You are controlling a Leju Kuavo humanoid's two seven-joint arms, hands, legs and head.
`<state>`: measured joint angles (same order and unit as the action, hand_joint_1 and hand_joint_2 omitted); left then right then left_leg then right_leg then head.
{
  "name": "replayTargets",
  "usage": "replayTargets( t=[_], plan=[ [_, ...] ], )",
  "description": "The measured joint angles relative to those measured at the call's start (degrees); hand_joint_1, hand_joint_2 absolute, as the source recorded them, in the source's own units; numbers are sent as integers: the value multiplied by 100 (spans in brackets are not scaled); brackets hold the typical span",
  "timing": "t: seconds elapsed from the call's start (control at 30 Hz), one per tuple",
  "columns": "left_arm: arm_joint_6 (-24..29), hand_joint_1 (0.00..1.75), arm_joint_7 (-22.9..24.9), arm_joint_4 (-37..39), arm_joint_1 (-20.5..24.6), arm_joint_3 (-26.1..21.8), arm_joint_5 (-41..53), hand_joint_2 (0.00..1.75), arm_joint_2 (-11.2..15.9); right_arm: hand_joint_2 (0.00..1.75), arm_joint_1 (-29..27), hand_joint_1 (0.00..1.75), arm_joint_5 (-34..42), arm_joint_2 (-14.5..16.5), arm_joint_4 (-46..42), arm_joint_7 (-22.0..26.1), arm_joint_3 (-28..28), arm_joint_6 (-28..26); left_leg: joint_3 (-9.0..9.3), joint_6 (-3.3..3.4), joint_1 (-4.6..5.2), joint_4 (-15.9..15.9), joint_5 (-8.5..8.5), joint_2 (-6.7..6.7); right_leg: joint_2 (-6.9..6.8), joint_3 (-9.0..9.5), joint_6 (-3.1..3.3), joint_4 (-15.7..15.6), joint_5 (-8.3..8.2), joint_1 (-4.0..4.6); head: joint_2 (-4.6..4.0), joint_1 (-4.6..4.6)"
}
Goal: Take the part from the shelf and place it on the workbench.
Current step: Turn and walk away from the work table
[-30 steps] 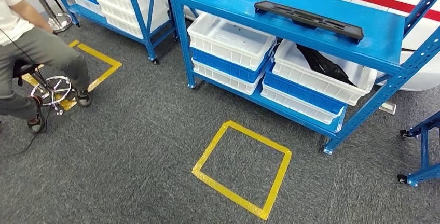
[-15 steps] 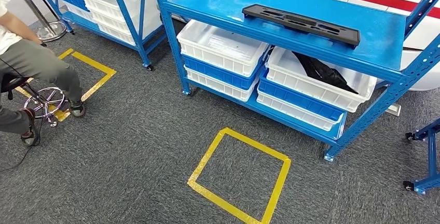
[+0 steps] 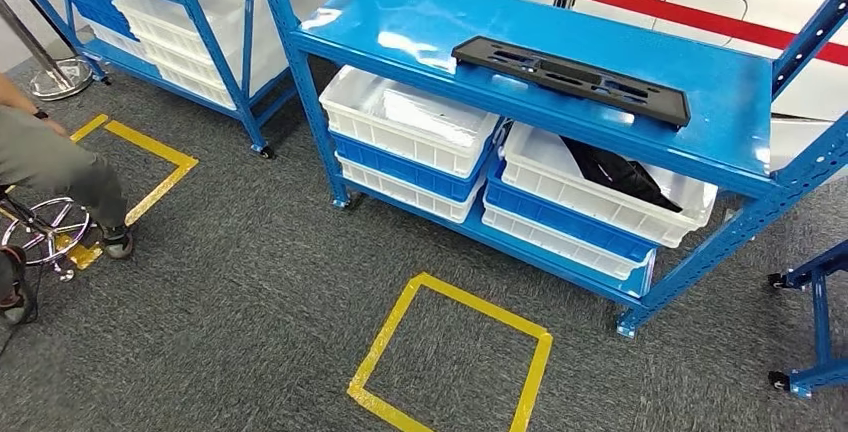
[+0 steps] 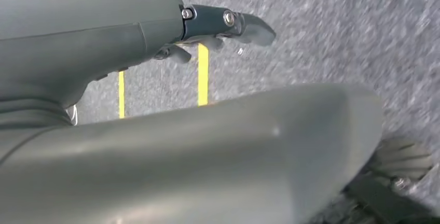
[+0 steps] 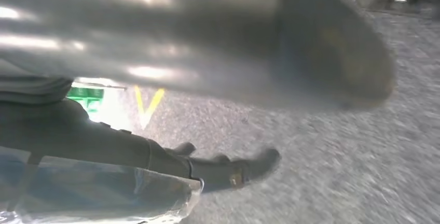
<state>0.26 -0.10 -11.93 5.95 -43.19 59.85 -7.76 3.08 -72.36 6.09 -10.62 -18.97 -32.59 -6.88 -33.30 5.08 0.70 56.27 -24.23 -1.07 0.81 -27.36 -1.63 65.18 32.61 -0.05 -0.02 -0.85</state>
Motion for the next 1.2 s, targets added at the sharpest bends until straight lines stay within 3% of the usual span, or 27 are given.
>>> replayTargets(
  t=[0.07, 0.1, 0.13, 0.17, 0.2, 0.23, 0.27, 0.3, 0.33, 0.4, 0.47, 0.53, 0.6, 0.63, 0.67, 0.77, 0.8, 0.87, 0.93, 1.0, 1.07, 1.13, 1.17, 1.2],
  plan=[
    [-1, 0, 1, 0, 12, 0, 4, 0, -10, 0, 11, 0, -1, -16, 1, -3, -1, -2, 119, -33, -22, -12, -118, -2, -10, -537, 61, 620, 291, -9, 0, 4],
    [-1, 0, 2, 0, 12, 0, 7, 0, -15, 0, 8, 0, -1, -27, 1, -5, -2, -2, 194, -58, -35, -11, -188, -8, -12, -745, 84, 744, 488, -21, 1, 5],
    [-2, 0, 3, 1, 5, 0, 10, 0, -22, 0, -3, 0, -1, -37, 1, -9, -3, -3, 277, -83, -49, -11, -258, -15, -13, -874, 74, 729, 621, -38, 1, 8],
    [-2, 0, 4, 2, -4, 0, 12, 0, -28, 0, -16, 0, -1, -46, 1, -11, -4, -3, 380, -114, -69, -10, -338, -22, -16, -933, 9, 546, 606, -66, 1, 9],
    [-2, 0, 6, 3, -12, 0, 14, 0, -33, 0, -31, 0, -1, -54, 1, -14, -4, -3, 473, -153, -86, -10, -420, -25, -22, -941, -100, 257, 422, -103, 1, 11],
    [-1, 0, 8, 5, -16, 0, 15, 0, -36, 0, -47, 0, -2, -56, 4, -15, -4, -3, 560, -198, -89, -2, -510, -26, -47, -926, -234, -56, 95, -137, 1, 21],
    [2, 0, 9, 6, -16, 0, 15, 0, -36, 0, -48, 0, -3, -54, 8, -16, -4, -2, 632, -239, -86, 7, -612, -25, -96, -891, -307, -336, -220, -159, 1, 33],
    [8, 0, 12, 7, -10, 0, 15, 0, -36, 0, -43, 0, -7, -51, 10, -17, -4, -1, 680, -278, -75, 15, -704, -17, -136, -846, -303, -495, -468, -162, 1, 30],
    [14, 0, 15, 7, -1, 0, 15, 0, -36, 0, -34, 0, -9, -46, 11, -19, -4, 0, 737, -311, -68, 38, -768, -9, -169, -816, -225, -557, -606, -158, 1, 19],
    [24, 0, 19, 7, 24, 0, 15, 0, -38, 0, -16, 0, -15, -46, 7, -22, -4, 2, 792, -356, -91, 131, -811, 11, -160, -713, -6, -573, -620, -153, 2, -19],
    [26, 0, 19, 7, 41, 0, 15, 0, -40, 0, -15, 0, -19, -50, 5, -22, -4, 2, 631, -400, -122, 508, -793, 37, -144, -612, 124, -584, -575, -161, 1, -26],
    [25, 0, 19, 8, 38, 1, 15, 0, -48, 87, -6, 0, -30, -54, 4, -7, -4, 10, 182, -460, -138, 1177, -965, 68, -140, -528, 203, -590, -505, -154, 1, -29],
    [24, 0, 17, 9, 24, 1, 15, 0, -54, 175, 3, 0, -40, -54, 4, 27, -4, 22, -281, -497, -145, 1651, -1304, 84, -125, -446, 229, -589, -431, -142, 1, -30],
    [24, 0, 11, 9, 19, 0, 15, 0, -55, 175, 3, 0, -42, -54, 4, 40, -4, 30, -411, -493, -146, 1671, -1376, 86, -115, -397, 226, -589, -394, -137, 1, -30],
    [23, 0, 2, 9, 18, 0, 17, 0, -55, 175, 1, 0, -43, -54, 4, 47, -4, 37, -466, -476, -144, 1530, -1299, 87, -104, -339, 219, -590, -349, -132, 2, -30],
    [17, 0, -39, 9, 16, 0, 34, 0, -46, 175, -1, 0, -31, -40, 6, 48, -5, 49, -324, -343, -105, 636, -450, 87, -81, -206, 182, -610, -227, -116, 1, -21],
    [14, 0, -47, 9, 17, 0, 47, 0, -41, 175, 6, 0, -23, -35, 6, 48, -6, 50, -288, -293, -75, 464, -295, 77, -70, -178, 157, -618, -193, -111, 1, -28],
    [12, 0, -50, 10, 20, 0, 71, 0, -36, 175, 25, 0, -10, -30, 4, 46, -7, 51, -289, -227, -24, 418, -291, 58, -54, -147, 91, -656, -136, -93, 1, -43],
    [14, 0, -49, 11, 20, 0, 82, 0, -45, 175, 31, 0, -1, -32, 3, 45, -9, 43, -211, -199, -45, 306, -172, 40, -58, -114, 39, -633, -76, -64, 1, -48],
    [17, 0, -46, 11, 25, 0, 89, 0, -54, 87, 27, 0, 28, -38, 2, 41, -25, 29, -131, -177, -72, 216, -83, 43, -62, -236, 47, -301, 109, -42, 1, -32],
    [15, 0, -43, 11, 37, 0, 91, 0, -55, 0, 20, 0, 69, -44, 2, 34, -56, 21, -107, -139, -41, 211, -104, 62, -64, -621, 86, 371, 404, -48, 2, -19],
    [10, 0, -43, 11, 45, 0, 92, 0, -56, 0, 12, 0, 87, -51, 2, 31, -88, 19, -84, -110, 0, 213, -140, 83, -65, -930, 61, 788, 488, -52, 2, -16],
    [2, 0, -43, 11, 43, 0, 95, 0, -58, 0, 10, 0, 86, -53, 2, 29, -102, 19, -63, -105, 16, 214, -160, 97, -68, -940, 19, 697, 383, -49, 2, -14],
    [-7, 0, -43, 11, 42, 0, 104, 0, -62, 0, 9, 0, 85, -57, 2, 24, -116, 21, -33, -107, 31, 214, -184, 118, -87, -840, -25, 392, 196, -42, 2, -14]
  ],
)
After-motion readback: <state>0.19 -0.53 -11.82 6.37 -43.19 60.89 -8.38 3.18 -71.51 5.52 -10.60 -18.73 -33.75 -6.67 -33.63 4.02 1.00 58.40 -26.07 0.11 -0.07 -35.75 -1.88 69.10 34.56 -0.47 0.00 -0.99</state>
